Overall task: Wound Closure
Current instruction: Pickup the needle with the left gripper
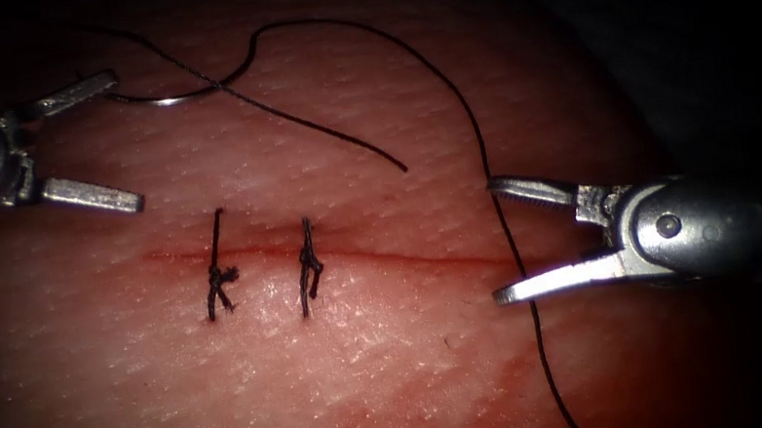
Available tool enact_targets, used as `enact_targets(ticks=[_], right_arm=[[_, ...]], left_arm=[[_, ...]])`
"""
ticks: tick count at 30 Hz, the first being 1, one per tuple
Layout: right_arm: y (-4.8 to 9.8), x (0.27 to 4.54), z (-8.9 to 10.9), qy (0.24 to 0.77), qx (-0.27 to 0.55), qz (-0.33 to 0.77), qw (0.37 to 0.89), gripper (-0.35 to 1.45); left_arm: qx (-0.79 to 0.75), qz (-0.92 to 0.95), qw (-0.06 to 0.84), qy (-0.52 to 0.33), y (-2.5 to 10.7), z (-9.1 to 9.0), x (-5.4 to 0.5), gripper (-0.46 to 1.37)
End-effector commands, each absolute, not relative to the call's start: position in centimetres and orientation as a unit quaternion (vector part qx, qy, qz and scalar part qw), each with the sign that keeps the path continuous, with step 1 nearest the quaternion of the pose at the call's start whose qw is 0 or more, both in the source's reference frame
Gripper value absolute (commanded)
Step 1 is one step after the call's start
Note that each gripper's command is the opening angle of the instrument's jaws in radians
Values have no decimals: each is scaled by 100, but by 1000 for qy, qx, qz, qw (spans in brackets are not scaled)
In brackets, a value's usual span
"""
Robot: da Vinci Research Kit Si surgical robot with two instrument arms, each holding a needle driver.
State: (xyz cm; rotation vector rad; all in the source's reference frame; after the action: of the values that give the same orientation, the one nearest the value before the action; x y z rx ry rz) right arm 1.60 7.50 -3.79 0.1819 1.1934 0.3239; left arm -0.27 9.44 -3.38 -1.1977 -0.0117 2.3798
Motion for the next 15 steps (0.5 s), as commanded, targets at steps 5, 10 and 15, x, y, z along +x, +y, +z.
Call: enact_targets(ticks=[5, 10, 15], right_arm=[[748, 160, -380, 559, 87, 151, 811, 126], [747, 162, -381, 559, 86, 151, 811, 126], [745, 162, -381, 559, 86, 151, 811, 125]], left_arm=[[-410, 882, 230, 9, 947, -329, -29, 69], [-398, 889, 227, 17, 953, -317, -32, 65], [-394, 891, 224, 21, 951, -307, -35, 63]])
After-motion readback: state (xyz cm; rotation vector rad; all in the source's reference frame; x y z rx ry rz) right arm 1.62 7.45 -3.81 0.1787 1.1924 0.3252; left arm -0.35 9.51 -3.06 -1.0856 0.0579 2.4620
